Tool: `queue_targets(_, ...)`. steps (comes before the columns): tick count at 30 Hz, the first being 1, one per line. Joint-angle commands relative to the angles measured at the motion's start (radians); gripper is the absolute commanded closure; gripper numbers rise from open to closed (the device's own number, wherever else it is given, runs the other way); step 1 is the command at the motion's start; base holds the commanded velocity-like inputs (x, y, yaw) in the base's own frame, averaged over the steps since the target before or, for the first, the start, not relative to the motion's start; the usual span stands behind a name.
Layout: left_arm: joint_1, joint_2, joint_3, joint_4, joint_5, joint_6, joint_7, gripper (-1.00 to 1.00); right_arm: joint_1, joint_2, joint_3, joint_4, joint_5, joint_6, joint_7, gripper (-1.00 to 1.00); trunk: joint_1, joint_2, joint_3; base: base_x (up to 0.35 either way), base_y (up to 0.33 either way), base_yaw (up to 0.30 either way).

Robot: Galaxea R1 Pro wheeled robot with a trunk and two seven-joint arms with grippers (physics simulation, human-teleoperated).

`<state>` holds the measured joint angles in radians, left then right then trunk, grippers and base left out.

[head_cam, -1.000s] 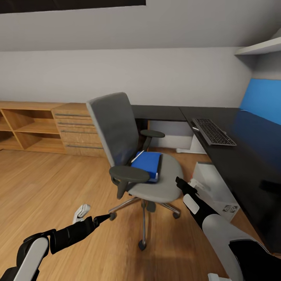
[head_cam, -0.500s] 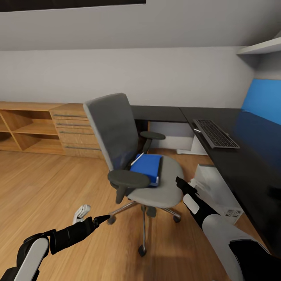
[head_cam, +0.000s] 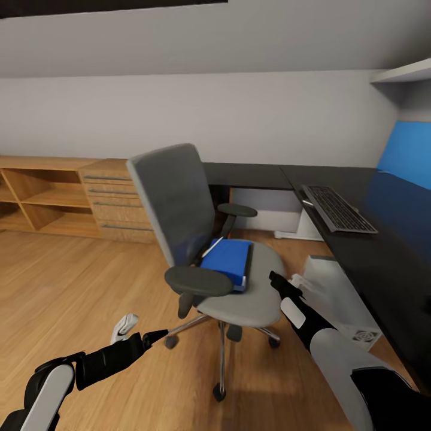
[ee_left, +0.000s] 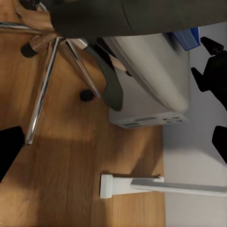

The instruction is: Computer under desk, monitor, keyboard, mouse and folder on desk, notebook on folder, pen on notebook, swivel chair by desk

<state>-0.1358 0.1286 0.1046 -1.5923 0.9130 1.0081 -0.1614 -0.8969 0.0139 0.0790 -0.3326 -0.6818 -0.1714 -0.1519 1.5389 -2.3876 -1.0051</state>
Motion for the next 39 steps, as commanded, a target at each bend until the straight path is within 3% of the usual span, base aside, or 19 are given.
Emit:
queue_targets(1,-0.001,0.0,0.002,0.0,-0.009,0.004,-0.01,-1.0,0.0,0.0,0.008,0.0,-0.009,-0.005,-0.006,-1.0,0.0,0.0,-0.001,0.001,0.0,0.242)
queue_targets(23,-0.001,0.0,0.005,0.0,-0.009,0.004,-0.01,-1.0,0.0,-0.001,0.008,0.001,-0.008,-0.005,-0.005,-1.0,0.0,0.0,-0.001,0.0,0.0,0.23)
queue_targets(29,-0.001,0.0,0.006,0.0,-0.009,0.003,-0.01,-1.0,0.0,-0.002,0.007,0.001,-0.007,-0.005,-0.005,-1.0,0.0,0.0,-0.001,0.0,0.0,-0.009)
queue_targets(39,-0.001,0.0,0.006,0.0,-0.009,0.003,-0.01,-1.0,0.0,-0.003,0.007,0.001,-0.007,-0.005,-0.005,-1.0,0.0,0.0,-0.001,0.0,0.0,-0.242)
